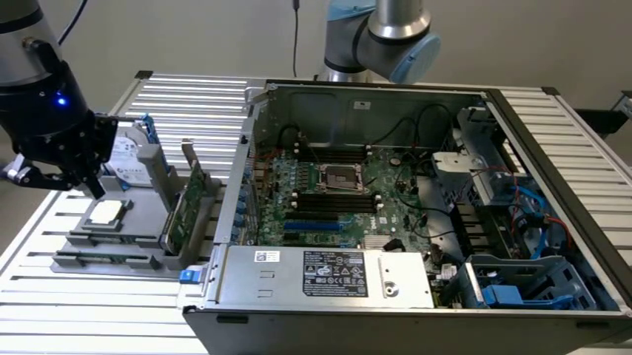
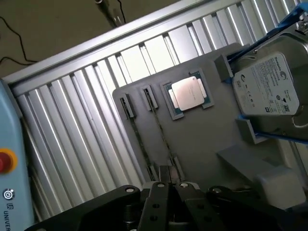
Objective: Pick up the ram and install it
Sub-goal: 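Pick up the ram and move it above insertion slot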
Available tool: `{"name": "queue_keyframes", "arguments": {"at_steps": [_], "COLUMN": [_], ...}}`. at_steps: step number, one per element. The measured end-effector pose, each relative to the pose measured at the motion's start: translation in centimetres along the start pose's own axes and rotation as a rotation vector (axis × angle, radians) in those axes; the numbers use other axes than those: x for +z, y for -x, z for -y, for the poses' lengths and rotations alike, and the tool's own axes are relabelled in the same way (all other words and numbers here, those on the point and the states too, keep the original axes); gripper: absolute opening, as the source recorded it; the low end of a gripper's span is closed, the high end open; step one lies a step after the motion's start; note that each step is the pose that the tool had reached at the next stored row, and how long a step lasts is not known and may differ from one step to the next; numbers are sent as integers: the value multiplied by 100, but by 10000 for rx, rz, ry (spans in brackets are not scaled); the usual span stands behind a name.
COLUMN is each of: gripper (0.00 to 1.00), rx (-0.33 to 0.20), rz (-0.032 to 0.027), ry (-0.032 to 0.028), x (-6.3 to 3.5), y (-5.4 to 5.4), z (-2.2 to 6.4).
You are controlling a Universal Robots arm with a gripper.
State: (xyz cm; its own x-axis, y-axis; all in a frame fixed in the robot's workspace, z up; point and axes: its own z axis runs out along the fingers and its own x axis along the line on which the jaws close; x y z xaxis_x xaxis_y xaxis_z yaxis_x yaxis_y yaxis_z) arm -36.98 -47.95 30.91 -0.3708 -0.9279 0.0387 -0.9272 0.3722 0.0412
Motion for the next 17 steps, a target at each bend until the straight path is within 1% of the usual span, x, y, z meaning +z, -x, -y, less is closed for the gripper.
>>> {"name": "queue_keyframes", "arguments": {"at_steps": [17], "gripper": [11], "rx": [-3091], "rz": [-127], "ry": [-120], "x": [8], "y": [0], "z": [0]}}
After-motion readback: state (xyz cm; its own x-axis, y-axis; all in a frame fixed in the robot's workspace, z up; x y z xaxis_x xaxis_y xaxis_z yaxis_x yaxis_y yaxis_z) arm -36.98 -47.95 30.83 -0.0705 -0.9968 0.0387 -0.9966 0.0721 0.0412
